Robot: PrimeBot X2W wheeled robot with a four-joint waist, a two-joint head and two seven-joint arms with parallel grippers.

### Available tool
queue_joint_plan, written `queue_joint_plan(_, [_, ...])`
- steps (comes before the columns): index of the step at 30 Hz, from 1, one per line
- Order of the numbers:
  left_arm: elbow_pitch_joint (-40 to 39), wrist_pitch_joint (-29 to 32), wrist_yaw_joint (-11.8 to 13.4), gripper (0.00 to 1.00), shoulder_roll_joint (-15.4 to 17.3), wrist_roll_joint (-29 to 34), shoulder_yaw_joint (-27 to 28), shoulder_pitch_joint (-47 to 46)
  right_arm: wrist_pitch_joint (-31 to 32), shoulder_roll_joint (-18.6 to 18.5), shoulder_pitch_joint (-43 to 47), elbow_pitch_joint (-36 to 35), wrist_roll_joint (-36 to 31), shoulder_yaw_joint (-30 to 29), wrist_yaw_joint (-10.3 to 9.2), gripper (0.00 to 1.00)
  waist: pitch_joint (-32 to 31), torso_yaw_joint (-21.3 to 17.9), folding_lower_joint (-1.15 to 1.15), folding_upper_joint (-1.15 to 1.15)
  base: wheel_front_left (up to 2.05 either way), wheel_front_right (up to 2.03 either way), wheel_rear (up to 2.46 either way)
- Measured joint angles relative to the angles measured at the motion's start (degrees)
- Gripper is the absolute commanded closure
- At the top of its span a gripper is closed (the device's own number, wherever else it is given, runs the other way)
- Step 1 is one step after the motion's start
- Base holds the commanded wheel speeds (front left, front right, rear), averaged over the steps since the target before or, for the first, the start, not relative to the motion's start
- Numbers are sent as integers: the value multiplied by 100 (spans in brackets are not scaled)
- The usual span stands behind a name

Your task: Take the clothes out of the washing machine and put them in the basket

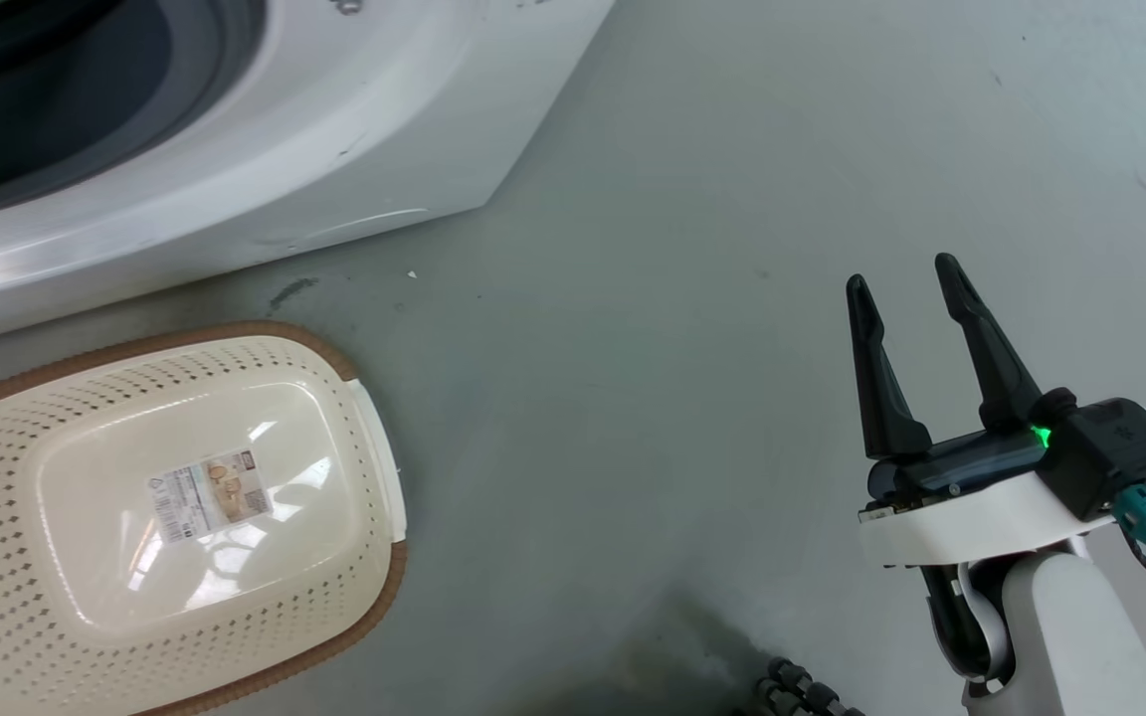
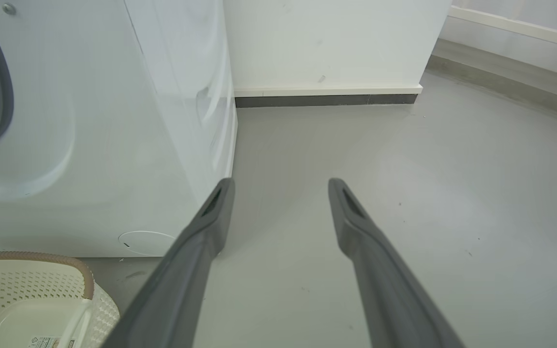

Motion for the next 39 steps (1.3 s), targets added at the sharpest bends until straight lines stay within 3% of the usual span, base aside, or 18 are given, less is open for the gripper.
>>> queue_joint_plan(10, [214, 772, -25, 0, 859, 282, -434, -1065, -14, 0, -104, -56, 259, 163, 0, 0, 362, -299, 0, 0, 0, 0, 0])
queue_joint_plan(20, [389, 2146, -36, 0, 1714, -220, -1772, -1733, -15, 0, -105, -131, 360, 279, 0, 0, 617, -493, -1, 0, 0, 0, 0])
queue_joint_plan(27, [288, 3638, -36, 0, 2020, -911, -2353, -1942, -15, 0, -109, -110, 347, 355, 0, 0, 729, -536, -1, 0, 0, 0, 0])
queue_joint_plan(35, [-155, 4697, -30, 0, 2215, -1430, -2399, -1930, -15, 0, -130, -94, 385, 397, 0, 0, 813, -594, -1, 0, 0, 0, 0])
queue_joint_plan(36, [-199, 4788, 3, 26, 2230, -1477, -2379, -1908, -15, 0, -130, -94, 391, 398, 0, 0, 818, -602, -1, 0, 0, 0, 0])
queue_joint_plan(37, [-275, 4851, 22, 87, 2250, -1505, -2363, -1881, -15, 0, -132, -96, 392, 397, 0, 0, 821, -609, -1, 0, 0, 0, 0])
queue_joint_plan(38, [-358, 4900, 57, 100, 2275, -1536, -2347, -1850, -15, 1, -134, -97, 394, 397, 0, 0, 824, -614, -1, 0, 0, 0, 0])
queue_joint_plan(39, [-446, 4920, 91, 100, 2298, -1561, -2329, -1817, -15, 0, -136, -97, 398, 393, 0, 0, 827, -618, -1, 0, 0, 0, 0])
